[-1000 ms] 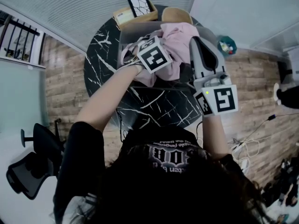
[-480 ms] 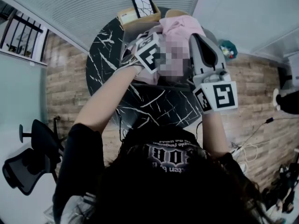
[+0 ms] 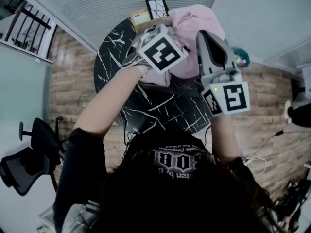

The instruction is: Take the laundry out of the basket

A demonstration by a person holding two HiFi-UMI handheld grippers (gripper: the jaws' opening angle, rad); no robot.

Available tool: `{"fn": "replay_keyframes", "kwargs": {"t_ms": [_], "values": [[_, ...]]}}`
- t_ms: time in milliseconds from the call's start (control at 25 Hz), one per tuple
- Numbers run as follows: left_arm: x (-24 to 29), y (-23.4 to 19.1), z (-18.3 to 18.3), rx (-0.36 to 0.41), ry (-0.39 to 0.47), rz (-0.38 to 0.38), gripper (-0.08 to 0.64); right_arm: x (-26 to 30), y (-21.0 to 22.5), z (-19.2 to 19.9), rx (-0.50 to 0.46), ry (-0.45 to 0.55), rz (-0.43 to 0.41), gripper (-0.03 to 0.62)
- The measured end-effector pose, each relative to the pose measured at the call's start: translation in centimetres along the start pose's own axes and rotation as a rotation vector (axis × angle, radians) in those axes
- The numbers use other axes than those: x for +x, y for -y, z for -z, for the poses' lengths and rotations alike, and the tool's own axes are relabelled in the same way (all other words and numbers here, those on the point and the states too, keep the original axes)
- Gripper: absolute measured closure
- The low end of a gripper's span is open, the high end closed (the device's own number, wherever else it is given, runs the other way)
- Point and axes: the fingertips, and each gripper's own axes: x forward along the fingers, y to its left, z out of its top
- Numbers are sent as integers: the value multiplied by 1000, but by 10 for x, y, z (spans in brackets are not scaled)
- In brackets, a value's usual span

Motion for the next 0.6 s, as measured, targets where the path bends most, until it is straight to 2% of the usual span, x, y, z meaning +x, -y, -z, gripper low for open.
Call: {"fn": "replay_keyframes", "kwargs": {"t_ms": [240,600], "values": [[-23,-8,-6,-26,23,-38,224,11,-14,-14,3,24,-44,563],[-77,-28,-31,-1,64,-133,224,26,-34,-50,11,69,-97,563]]}}
